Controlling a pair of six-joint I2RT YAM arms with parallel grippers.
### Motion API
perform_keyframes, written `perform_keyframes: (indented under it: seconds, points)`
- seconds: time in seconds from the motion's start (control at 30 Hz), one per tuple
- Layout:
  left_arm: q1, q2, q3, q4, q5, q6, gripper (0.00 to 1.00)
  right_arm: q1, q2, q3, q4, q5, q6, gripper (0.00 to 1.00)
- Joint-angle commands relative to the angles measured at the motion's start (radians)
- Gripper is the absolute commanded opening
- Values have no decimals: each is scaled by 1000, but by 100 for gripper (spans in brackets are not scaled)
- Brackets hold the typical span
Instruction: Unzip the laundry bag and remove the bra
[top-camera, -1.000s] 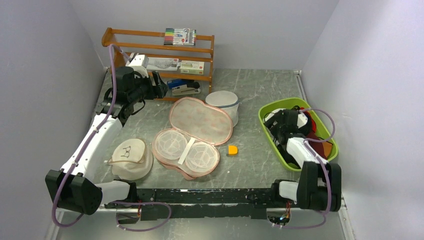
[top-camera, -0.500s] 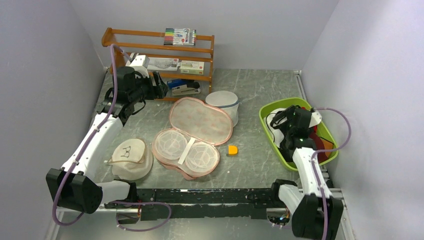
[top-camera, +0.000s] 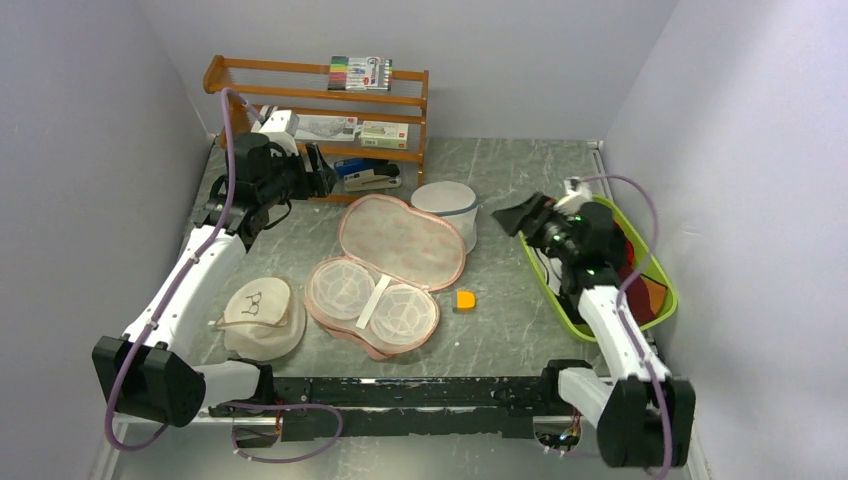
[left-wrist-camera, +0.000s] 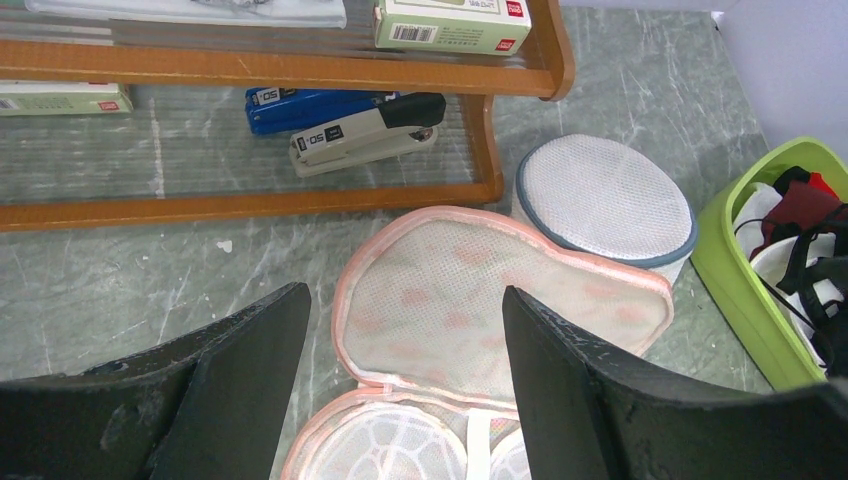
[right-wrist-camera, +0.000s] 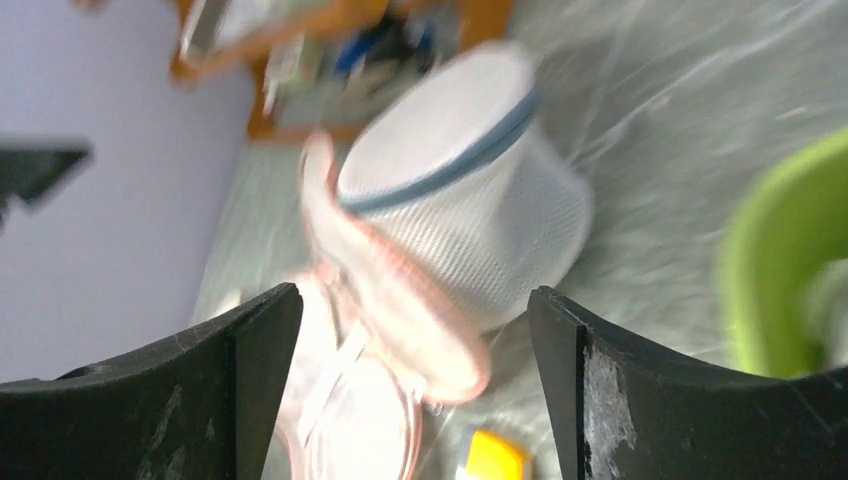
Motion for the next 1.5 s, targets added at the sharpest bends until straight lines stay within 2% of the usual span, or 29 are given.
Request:
perform_keyframes:
  seconds: [0.0,0.1,0.17,0.4,0.6,0.8,0.97,1.17,1.47]
  points:
    - [-7,-6,19,9,14,11,82,233,145,106,-32,-168,-180,84]
    - [-9,1,23,2,9,14,82,412,274,228,-200,18,-330,77]
    - [-12,5,25,0,8,15,82,473,329,285,-253,117,-371,72]
    - [-14,0,25,-1,4,16,82,613,414,389,-323,367,-481,70]
    - [-14,7,30,-4,1,20,82,699,520,509,-399,576,-568,57]
    - [-14,9,28,-3,6,18,82,785,592,574,-445,798,-636,59]
    - [-14,15,32,-5,10,19,82,817,662,610,-481,877,-657,58]
    - [-14,19,30,-6,13,19,82,850,677,621,-471,899,-667,53]
    - [-14,22,31,-6,11,19,82,885,692,627,-444,991,-700,30]
